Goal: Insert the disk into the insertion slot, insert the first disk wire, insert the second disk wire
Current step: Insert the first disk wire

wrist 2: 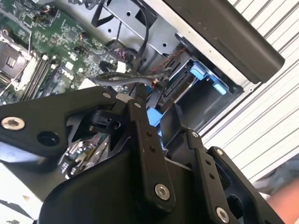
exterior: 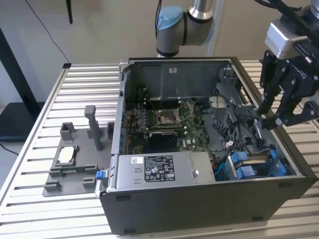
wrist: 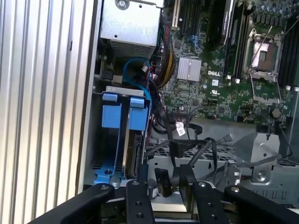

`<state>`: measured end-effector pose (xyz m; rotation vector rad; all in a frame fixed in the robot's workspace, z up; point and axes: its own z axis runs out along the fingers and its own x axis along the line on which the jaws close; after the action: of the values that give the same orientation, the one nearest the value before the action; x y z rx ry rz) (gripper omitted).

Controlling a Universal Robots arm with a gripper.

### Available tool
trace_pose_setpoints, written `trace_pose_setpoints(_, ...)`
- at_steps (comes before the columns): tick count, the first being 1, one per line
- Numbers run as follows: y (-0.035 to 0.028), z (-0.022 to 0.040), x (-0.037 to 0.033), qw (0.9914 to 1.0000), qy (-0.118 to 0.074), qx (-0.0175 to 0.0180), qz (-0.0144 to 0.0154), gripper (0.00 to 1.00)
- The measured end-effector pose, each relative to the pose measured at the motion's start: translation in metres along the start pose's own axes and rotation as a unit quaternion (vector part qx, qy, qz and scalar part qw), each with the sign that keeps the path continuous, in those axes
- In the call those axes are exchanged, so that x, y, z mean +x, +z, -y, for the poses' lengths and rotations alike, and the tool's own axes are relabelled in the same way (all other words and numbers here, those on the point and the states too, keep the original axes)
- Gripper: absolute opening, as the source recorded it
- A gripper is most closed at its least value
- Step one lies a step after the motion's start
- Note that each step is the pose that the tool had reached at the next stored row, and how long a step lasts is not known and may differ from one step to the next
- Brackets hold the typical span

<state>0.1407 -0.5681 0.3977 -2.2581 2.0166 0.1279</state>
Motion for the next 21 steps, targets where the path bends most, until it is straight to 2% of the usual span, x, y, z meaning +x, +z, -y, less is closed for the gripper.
trace_pose_setpoints(3,0.0003,0.0002,0.0001,0.99988,-0.012,0.01,-0.0009,0.4)
trace_pose_setpoints(5,0.0012,0.0004,0.0002,0.99969,-0.02,0.014,-0.0013,0.4)
trace_pose_setpoints(10,0.0055,0.0005,0.0007,0.99924,-0.036,0.0153,-0.0012,0.4)
trace_pose_setpoints(15,0.0065,0.0004,0.0009,0.99914,-0.038,0.0157,-0.0012,0.38)
trace_pose_setpoints(17,0.0065,0.0004,0.0008,0.99914,-0.038,0.0157,-0.0011,0.25)
trace_pose_setpoints(19,0.0066,0.0004,0.0009,0.99914,-0.038,0.0157,-0.0011,0.25)
trace_pose_setpoints(20,0.0066,0.0004,0.0009,0.99914,-0.038,0.0158,-0.0011,0.2)
trace_pose_setpoints(21,0.0068,0.0003,0.0013,0.99914,-0.038,0.0158,-0.001,0.2)
